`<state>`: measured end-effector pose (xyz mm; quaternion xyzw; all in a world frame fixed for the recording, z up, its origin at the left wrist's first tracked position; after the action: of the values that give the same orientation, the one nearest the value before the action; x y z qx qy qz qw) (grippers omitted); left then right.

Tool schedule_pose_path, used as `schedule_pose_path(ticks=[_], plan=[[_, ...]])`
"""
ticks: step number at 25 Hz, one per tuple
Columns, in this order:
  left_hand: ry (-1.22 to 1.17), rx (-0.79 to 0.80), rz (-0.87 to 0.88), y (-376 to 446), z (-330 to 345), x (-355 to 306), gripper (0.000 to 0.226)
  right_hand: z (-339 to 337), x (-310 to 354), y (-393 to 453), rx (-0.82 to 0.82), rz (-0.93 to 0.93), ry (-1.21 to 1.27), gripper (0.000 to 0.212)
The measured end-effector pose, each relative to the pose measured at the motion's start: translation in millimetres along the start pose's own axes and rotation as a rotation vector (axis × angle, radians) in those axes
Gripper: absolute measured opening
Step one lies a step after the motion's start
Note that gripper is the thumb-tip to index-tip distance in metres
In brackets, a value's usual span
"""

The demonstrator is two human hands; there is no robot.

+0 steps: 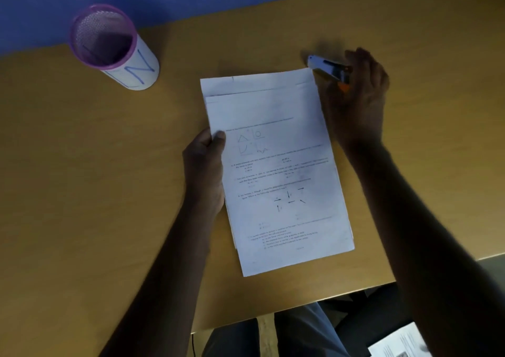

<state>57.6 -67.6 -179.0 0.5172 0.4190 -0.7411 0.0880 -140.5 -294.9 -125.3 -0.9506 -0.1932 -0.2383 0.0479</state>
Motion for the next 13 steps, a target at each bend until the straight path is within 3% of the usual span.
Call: schedule_pose_path(ticks=[7,11,13], plan=[[-0.056,0.136,0.022,-0.1,32.6,12.9,0.016,7.0,-11.2,29.7,0.010,0.053,-0.098,0.042],[-0.030,0.093,-0.003,2.4,37.4,21.9,0.015,-11.2,14.1,-9.1,-0.088,-0.119,0.238,0.032],[-0.037,0.104,-0.019,4.1,39.4,24.2,0.015,-0.8,30.7,-48.7,-0.029,-0.110,0.485,0.027]])
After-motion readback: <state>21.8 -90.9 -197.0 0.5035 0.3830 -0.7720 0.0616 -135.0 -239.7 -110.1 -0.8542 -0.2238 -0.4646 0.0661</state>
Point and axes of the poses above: each hand's wrist, its own y-axis towards the middle knuckle, its own z-axis out of the palm, x = y × z, the point moved 9 cm from there along y, towards the middle knuckle, and after that the axes turned 9 degrees about x, right-handed, at the moved point
